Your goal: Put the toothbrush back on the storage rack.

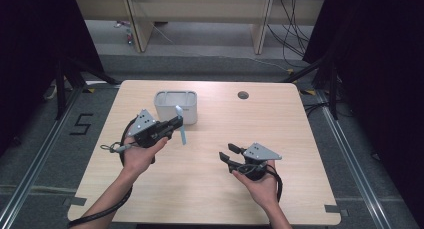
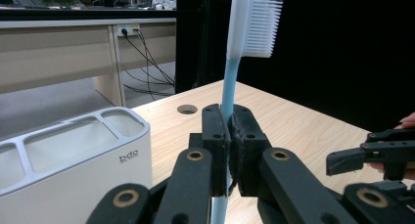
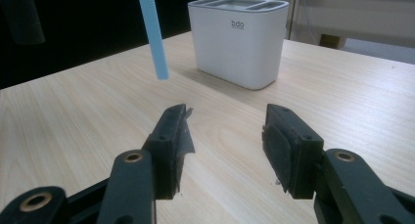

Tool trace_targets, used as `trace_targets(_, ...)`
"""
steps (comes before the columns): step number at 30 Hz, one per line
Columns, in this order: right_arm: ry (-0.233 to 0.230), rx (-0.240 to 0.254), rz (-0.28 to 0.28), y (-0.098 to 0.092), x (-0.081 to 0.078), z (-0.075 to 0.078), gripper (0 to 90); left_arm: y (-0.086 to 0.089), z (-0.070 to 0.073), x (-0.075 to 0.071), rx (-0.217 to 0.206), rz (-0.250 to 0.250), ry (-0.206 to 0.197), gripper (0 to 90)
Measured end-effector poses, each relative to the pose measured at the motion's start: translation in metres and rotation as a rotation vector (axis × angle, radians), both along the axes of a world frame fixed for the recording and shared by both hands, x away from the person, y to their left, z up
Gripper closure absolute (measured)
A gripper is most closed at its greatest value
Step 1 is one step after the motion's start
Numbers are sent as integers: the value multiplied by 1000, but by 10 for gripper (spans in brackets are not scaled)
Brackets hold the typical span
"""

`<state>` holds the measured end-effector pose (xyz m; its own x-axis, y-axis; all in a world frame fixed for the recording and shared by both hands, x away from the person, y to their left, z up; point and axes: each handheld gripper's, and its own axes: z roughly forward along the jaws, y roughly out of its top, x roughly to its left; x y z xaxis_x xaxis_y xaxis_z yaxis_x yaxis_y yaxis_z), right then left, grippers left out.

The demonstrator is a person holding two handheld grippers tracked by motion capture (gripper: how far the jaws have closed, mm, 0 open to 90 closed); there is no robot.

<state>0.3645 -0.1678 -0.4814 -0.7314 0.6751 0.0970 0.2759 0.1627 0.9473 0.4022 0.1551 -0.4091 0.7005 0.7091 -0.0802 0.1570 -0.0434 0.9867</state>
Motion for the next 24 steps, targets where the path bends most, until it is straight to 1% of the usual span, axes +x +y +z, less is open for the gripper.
trace_targets(1,-11,-12,-1,-1,0,0,518,1,0,0,-1,2,-3,855)
trace_targets(2,-35,-22,-19,-3,0,-1,518,1,1,1,-3,6,-1,856)
trace_targets(3,5,1,-31,-1,-3,-1,517,3,2,1,0,7,-5,855)
trace_targets(4,-27,-18,-20,-4,-1,-2,517,3,2,1,-5,12,-5,856)
trace_targets(5,-10,-5,-14,-4,-2,-2,517,5,3,2,-3,14,-9,856)
trace_targets(6,-9,-13,-18,-5,-2,-2,516,6,4,3,1,18,-12,855)
trace_targets(7,-1,-8,-21,-5,-3,-3,516,7,4,3,-1,23,-12,855)
trace_targets(10,-25,-9,-30,-8,-3,-4,514,11,6,5,-3,34,-16,856)
trace_targets(11,-24,-17,-29,-9,-3,-4,513,12,7,6,-1,38,-19,855)
trace_targets(13,-21,-17,-39,-10,-4,-5,512,15,9,8,1,46,-21,856)
trace_targets(14,-7,10,-41,-9,-4,-7,512,16,9,9,-3,50,-23,856)
trace_targets(15,10,2,-45,-10,-6,-6,511,17,10,10,-2,54,-24,855)
trace_targets(16,-12,-9,-43,-11,-4,-7,511,19,11,11,0,59,-27,856)
trace_targets(18,-8,-1,-50,-11,-5,-8,509,21,13,13,3,72,-34,855)
trace_targets(19,-16,-9,-46,-12,-4,-8,509,23,14,15,7,77,-37,855)
trace_targets(22,-3,-2,-50,-12,-5,-9,508,26,16,19,8,89,-39,856)
trace_targets(24,-9,9,-38,-12,-4,-10,507,27,17,21,6,95,-38,855)
